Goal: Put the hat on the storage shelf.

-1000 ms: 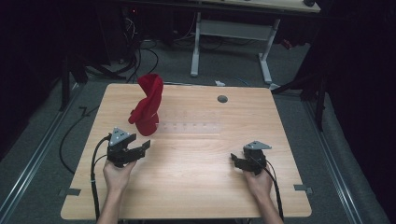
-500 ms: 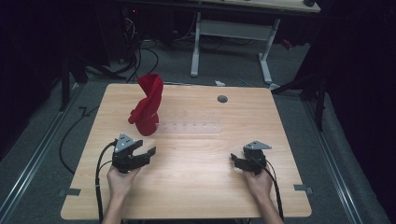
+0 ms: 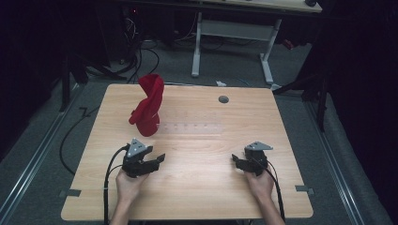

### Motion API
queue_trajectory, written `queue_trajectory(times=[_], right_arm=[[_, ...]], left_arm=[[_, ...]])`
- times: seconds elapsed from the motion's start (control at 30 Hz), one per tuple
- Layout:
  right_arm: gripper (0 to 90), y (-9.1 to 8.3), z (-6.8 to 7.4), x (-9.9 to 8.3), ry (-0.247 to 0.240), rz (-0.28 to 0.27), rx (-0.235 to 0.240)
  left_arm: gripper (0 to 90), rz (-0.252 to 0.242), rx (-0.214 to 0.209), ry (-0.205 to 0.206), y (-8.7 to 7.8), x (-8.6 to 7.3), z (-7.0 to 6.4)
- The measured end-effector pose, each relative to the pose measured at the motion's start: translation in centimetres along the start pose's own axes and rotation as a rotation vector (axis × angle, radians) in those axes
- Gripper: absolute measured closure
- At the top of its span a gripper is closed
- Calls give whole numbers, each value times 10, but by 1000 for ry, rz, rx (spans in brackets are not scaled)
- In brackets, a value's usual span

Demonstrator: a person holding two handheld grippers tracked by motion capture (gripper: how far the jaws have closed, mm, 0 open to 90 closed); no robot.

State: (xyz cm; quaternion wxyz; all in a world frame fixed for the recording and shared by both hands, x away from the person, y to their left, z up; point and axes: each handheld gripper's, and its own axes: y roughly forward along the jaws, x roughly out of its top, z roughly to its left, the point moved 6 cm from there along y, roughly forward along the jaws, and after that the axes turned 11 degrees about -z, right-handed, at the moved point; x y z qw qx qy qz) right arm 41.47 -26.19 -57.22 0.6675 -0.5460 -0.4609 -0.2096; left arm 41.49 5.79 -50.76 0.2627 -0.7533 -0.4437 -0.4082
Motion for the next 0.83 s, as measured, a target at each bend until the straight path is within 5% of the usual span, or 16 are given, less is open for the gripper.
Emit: queue_trajectory(times=[0.3,0.6,0.67,0.83], right_arm=[[371,0,0,0,3,1,-1],[371,0,0,0,2,1,0],[370,0,0,0,2,1,0],[370,0,0,0,2,1,0]], left_arm=[[383,59,7,27,12,-28,-2],[350,118,72,111,26,-57,11],[337,109,70,144,27,-60,11],[320,111,72,140,27,-61,11]])
